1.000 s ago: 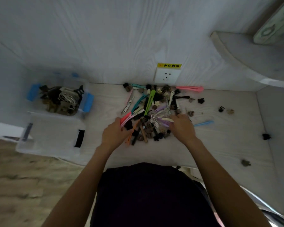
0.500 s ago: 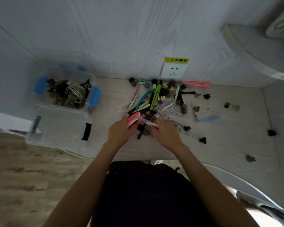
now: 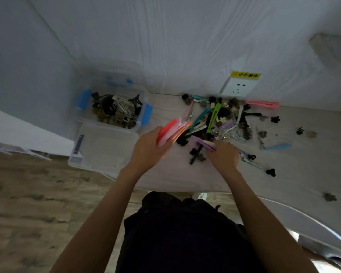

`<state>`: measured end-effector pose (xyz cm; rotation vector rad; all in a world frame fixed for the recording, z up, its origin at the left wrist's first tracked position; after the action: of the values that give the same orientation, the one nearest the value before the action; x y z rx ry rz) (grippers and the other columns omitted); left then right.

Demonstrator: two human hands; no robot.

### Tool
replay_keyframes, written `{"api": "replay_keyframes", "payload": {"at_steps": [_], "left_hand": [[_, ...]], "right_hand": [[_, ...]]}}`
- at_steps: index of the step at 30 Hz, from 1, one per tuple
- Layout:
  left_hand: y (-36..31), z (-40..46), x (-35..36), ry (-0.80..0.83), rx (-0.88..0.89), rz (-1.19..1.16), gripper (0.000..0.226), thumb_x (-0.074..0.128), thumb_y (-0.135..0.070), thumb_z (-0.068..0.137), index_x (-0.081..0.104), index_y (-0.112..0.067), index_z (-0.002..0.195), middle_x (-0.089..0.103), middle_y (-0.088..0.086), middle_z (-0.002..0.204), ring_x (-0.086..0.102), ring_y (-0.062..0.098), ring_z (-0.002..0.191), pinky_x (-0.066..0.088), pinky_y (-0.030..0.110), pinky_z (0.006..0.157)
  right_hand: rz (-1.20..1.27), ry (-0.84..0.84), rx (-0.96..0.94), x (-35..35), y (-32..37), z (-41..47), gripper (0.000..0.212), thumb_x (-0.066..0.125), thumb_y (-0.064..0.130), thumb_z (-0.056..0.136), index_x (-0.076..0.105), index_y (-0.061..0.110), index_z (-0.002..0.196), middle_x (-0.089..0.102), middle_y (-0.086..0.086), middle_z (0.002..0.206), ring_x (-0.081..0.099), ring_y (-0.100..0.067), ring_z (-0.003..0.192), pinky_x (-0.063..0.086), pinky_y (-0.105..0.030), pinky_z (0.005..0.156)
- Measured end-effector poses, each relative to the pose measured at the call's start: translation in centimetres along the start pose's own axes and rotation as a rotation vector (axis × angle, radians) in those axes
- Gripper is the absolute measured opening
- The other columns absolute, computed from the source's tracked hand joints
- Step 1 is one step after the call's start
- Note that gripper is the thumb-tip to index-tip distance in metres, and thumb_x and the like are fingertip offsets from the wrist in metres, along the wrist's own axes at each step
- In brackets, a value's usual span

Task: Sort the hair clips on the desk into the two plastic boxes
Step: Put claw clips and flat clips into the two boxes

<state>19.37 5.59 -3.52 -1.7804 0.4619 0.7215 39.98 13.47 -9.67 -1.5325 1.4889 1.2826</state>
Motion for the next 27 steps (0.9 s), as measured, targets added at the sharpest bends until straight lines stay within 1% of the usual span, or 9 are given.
{"api": "replay_keyframes", "payload": {"at_steps": [2,5,10,12,14,16,21,24,27], "left_hand": [[0.3,-0.1,-2.2,-0.026,0.027,0.037,0.015,0.057,-0.030,0.089,0.054,-0.020,0.100,0.050,-0.010,0.070,0.051,0.007,0.061,0.040,0.022,0.055],[2.5,-1.0,-5.9,-0.043,0.041,0.083,0.022,0.060,-0.031,0.087,0.058,-0.016,0.104,0.060,0.000,0.074,0.058,0.016,0.065,0.045,0.029,0.062],[7.8,-2.5,-9.8,0.038,0.047,0.169,0.015,0.065,-0.028,0.084,0.063,-0.020,0.096,0.055,-0.009,0.070,0.051,-0.002,0.062,0.035,0.009,0.057],[10.0,-2.7,-10.7,0.082,0.046,0.233,0.024,0.063,-0.037,0.081,0.065,-0.018,0.096,0.049,-0.014,0.069,0.047,-0.005,0.061,0.033,0.010,0.058],[11.7,-2.3,-10.6,0.149,0.064,0.347,0.032,0.057,-0.047,0.078,0.065,-0.023,0.097,0.053,-0.012,0.074,0.053,0.008,0.067,0.041,0.027,0.068],[12.5,-1.8,-10.3,0.193,0.052,0.447,0.023,0.062,-0.037,0.082,0.064,-0.025,0.102,0.062,-0.003,0.087,0.060,0.019,0.085,0.041,0.036,0.081],[13.0,-0.6,-9.1,0.219,0.037,0.661,0.025,0.055,-0.030,0.087,0.058,-0.020,0.109,0.063,0.004,0.107,0.057,0.023,0.103,0.040,0.032,0.082],[14.2,-0.5,-9.0,0.227,0.013,0.550,0.041,0.061,-0.037,0.084,0.055,-0.022,0.121,0.059,0.003,0.118,0.053,0.025,0.111,0.040,0.038,0.094],[15.2,-1.1,-10.2,0.065,0.049,0.362,0.045,0.053,-0.045,0.084,0.058,-0.018,0.119,0.060,0.003,0.119,0.053,0.025,0.110,0.043,0.037,0.091]], "right_hand": [[0.186,-0.021,0.054,-0.9,-0.3,-0.3,0.026,0.057,0.033,0.088,0.062,0.009,0.097,0.065,-0.016,0.086,0.061,-0.034,0.081,0.046,-0.035,0.068],[0.369,-0.034,0.071,-2.0,0.5,-0.9,0.023,0.057,0.028,0.089,0.052,0.008,0.078,0.053,-0.011,0.069,0.051,-0.028,0.061,0.031,-0.029,0.048],[0.697,0.022,0.054,-2.8,4.7,-1.4,0.022,0.058,0.027,0.088,0.060,0.006,0.080,0.063,-0.019,0.074,0.055,-0.031,0.065,0.043,-0.034,0.059],[0.774,0.079,0.007,-2.8,7.4,-1.7,0.015,0.058,0.024,0.088,0.062,0.012,0.081,0.064,-0.015,0.074,0.055,-0.027,0.066,0.048,-0.032,0.064],[0.772,0.098,-0.050,-3.0,9.5,-1.9,0.013,0.058,0.023,0.086,0.062,0.011,0.086,0.064,-0.017,0.079,0.058,-0.032,0.073,0.049,-0.040,0.069],[0.725,0.116,-0.141,-3.2,11.8,-2.2,0.014,0.058,0.022,0.087,0.061,0.009,0.086,0.062,-0.018,0.078,0.057,-0.034,0.073,0.047,-0.040,0.067],[0.628,0.157,-0.298,-3.3,16.7,-2.7,0.015,0.057,0.024,0.089,0.061,0.010,0.092,0.052,0.010,0.063,0.045,-0.003,0.055,0.035,-0.010,0.050],[0.572,0.147,-0.361,-3.0,18.9,-3.0,0.017,0.058,0.025,0.089,0.060,0.009,0.095,0.056,0.007,0.066,0.050,-0.005,0.057,0.037,-0.009,0.051],[0.485,0.105,-0.405,-2.6,21.1,-3.2,0.019,0.058,0.027,0.089,0.058,0.011,0.098,0.058,-0.002,0.074,0.054,-0.015,0.063,0.038,-0.017,0.053]]}}
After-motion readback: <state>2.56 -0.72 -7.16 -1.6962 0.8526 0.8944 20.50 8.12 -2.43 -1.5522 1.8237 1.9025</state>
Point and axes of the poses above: each hand's wrist, its own z-axis towards the middle knuckle, its own x-axis out of the palm, y = z × x, the point moved 2 cm from there along z, towards the middle knuckle
